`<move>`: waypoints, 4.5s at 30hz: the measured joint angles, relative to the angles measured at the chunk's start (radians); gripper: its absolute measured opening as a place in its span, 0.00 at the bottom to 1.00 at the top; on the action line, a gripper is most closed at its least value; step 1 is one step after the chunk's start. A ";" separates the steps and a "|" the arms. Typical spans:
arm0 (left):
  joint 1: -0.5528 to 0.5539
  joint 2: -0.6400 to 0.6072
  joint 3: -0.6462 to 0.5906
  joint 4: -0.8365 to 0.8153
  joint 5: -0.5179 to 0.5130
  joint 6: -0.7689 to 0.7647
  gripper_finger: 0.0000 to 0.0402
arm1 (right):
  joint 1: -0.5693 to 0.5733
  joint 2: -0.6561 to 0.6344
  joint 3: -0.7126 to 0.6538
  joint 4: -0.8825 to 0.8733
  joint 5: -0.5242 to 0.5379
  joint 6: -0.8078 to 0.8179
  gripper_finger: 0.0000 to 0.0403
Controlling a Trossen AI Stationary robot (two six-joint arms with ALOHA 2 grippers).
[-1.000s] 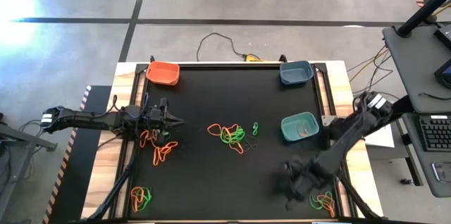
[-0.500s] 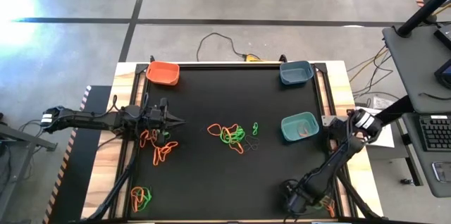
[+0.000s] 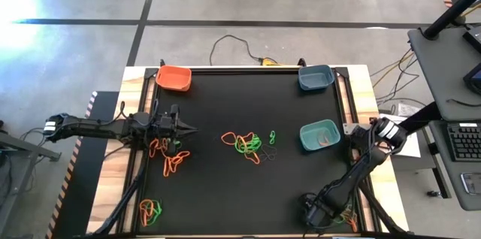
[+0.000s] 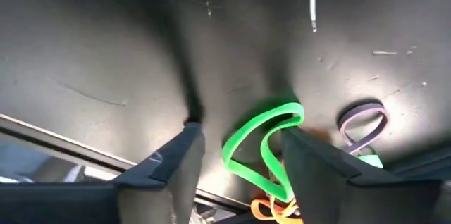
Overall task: Sort rubber bands into baskets
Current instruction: Put the green rubber band into the blue bin
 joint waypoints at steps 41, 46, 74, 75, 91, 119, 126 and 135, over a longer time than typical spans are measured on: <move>0.000 0.000 0.000 0.000 0.000 0.000 0.00 | -0.652 -0.450 -0.005 -0.553 0.859 -0.400 0.02; 0.000 0.000 0.000 0.000 0.000 0.000 0.00 | -1.011 -0.493 -0.005 -0.546 0.954 -0.674 0.02; 0.000 0.000 0.000 0.000 0.000 0.000 0.00 | -1.849 -0.111 0.021 0.153 0.784 -1.231 0.02; 0.000 0.000 0.000 0.000 0.000 0.000 0.00 | -1.852 -0.085 0.027 0.142 0.781 -1.220 0.03; 0.000 0.000 0.000 0.000 0.000 0.000 0.00 | -1.620 -0.372 0.024 -0.150 0.948 -1.198 0.49; 0.000 0.003 0.000 0.109 0.000 -0.010 0.00 | -0.891 -0.174 -0.160 0.332 0.628 -1.143 0.55; 0.000 0.014 0.000 0.133 -0.011 -0.064 0.00 | -0.900 -0.105 -0.149 0.335 0.645 -1.226 0.50; 0.000 0.081 -0.009 0.185 -0.178 -0.136 0.00 | -0.907 -0.120 -0.148 0.329 0.655 -1.288 0.13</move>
